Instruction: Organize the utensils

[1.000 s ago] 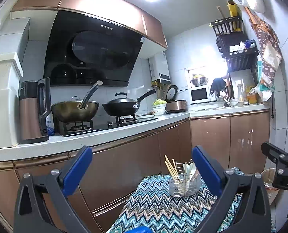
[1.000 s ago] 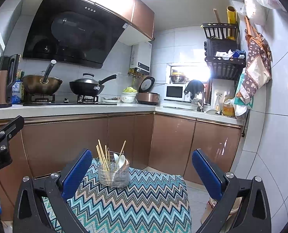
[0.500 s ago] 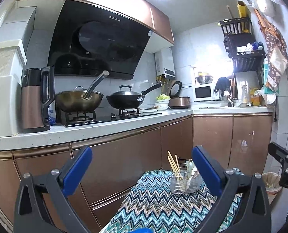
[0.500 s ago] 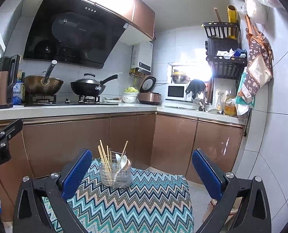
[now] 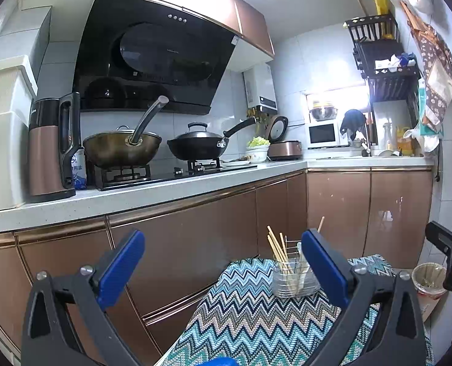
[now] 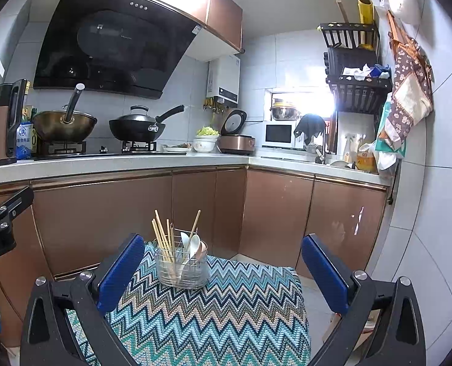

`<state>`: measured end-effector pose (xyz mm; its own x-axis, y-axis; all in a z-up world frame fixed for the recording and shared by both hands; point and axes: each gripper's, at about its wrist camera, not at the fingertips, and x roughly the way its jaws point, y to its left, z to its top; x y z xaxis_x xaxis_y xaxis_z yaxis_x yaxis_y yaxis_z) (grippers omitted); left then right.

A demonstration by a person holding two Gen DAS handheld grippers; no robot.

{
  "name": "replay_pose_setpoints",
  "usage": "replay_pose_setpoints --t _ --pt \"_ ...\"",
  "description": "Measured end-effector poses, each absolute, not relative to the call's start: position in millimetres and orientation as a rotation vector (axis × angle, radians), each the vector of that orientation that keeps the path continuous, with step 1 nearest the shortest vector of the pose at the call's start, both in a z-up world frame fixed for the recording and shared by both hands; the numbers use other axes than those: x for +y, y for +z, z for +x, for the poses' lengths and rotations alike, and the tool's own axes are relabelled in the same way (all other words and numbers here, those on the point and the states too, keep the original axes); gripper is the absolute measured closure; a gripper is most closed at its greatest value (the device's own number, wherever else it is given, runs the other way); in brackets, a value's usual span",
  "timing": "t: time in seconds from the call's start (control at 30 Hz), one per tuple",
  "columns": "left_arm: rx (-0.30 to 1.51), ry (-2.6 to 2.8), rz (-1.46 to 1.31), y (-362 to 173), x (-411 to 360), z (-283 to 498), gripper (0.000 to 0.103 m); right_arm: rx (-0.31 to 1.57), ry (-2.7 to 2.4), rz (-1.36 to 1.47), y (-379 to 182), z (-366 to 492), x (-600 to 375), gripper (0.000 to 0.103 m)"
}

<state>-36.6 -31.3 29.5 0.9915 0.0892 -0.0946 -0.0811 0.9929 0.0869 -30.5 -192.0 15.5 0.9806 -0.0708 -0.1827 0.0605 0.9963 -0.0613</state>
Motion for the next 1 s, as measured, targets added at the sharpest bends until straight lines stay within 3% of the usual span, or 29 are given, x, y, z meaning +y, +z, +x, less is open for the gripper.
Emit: replay_pose_setpoints --t 1.0 --pt "0.15 0.061 0.118 20.7 -45.5 -26.7 0.0 0.187 -0.057 -0.003 5.1 -30.9 -208.7 0.0"
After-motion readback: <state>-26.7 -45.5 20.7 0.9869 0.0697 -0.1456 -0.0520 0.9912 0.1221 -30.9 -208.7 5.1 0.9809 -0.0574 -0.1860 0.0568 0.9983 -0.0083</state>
